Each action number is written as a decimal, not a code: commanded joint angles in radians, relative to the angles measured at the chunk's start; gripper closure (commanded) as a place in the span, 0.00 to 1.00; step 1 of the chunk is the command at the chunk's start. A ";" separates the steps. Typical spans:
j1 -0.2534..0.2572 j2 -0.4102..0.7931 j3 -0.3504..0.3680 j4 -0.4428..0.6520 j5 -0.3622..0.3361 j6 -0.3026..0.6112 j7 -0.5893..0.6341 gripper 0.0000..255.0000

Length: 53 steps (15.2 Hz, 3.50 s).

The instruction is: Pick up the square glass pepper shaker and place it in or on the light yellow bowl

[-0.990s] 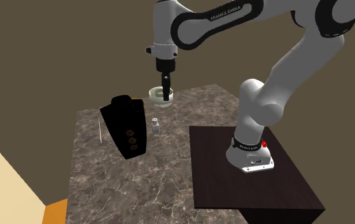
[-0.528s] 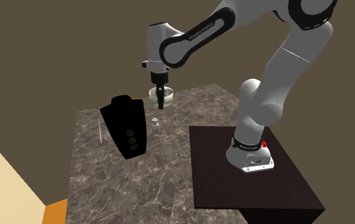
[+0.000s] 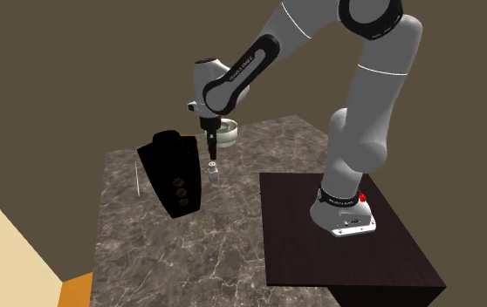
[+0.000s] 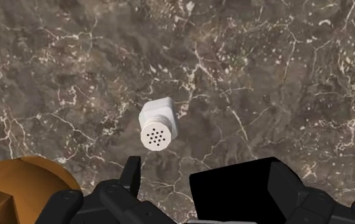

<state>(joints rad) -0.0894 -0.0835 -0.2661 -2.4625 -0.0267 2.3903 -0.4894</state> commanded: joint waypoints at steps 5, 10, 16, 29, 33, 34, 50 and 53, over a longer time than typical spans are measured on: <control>-0.022 0.212 -0.020 0.095 0.076 0.103 -0.118 0.00; -0.029 0.272 -0.010 0.088 0.107 0.168 -0.141 0.00; -0.033 0.305 -0.003 0.087 0.125 0.200 -0.154 0.00; -0.033 0.305 -0.003 0.087 0.125 0.200 -0.154 1.00; -0.028 0.267 -0.012 0.089 0.105 0.162 -0.139 1.00; -0.026 0.255 -0.014 0.090 0.098 0.149 -0.135 1.00; -0.017 0.084 -0.028 0.139 0.018 -0.063 -0.078 1.00; -0.016 0.058 -0.028 0.154 0.008 -0.104 -0.071 1.00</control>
<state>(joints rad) -0.1069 -0.0126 -0.2950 -2.3083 -0.0138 2.3000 -0.5664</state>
